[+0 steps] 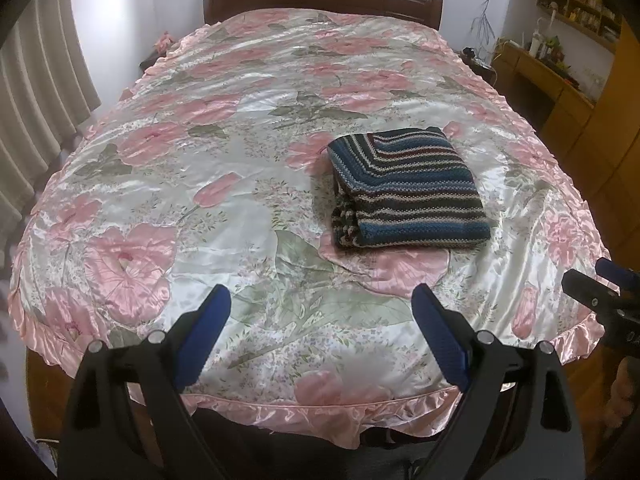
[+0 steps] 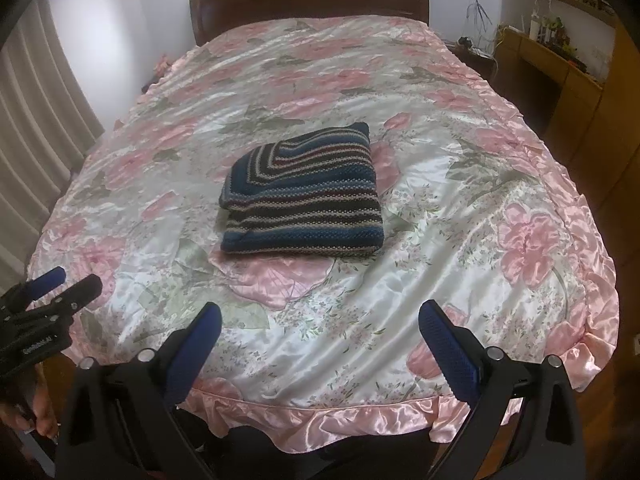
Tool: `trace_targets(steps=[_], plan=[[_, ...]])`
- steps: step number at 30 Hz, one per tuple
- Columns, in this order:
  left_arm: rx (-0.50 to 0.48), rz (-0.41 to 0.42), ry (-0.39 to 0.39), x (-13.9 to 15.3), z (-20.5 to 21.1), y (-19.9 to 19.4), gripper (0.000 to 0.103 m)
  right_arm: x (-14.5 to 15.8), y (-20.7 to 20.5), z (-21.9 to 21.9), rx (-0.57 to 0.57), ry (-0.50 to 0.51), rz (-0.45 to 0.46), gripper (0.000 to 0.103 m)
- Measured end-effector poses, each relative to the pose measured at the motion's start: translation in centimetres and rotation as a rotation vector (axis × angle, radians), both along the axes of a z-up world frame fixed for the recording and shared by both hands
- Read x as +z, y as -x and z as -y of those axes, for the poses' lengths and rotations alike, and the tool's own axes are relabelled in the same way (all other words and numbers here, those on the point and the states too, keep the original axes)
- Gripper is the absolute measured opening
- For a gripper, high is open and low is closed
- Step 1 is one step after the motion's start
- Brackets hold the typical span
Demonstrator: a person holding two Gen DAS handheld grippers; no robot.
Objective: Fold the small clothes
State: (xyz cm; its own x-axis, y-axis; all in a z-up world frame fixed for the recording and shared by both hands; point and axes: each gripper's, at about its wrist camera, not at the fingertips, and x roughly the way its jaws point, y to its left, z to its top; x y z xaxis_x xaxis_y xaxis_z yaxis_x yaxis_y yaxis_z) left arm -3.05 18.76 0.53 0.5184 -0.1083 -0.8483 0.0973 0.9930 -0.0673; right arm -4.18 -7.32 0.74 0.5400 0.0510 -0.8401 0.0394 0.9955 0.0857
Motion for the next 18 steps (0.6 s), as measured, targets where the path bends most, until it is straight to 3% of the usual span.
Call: trace_targets(steps=[18], plan=[[-0.004,-0.008,-0.009,-0.37,0.1,-0.22,0.091,-0.1,-0.53,0.34,-0.005,0.016,-0.006,0.099]])
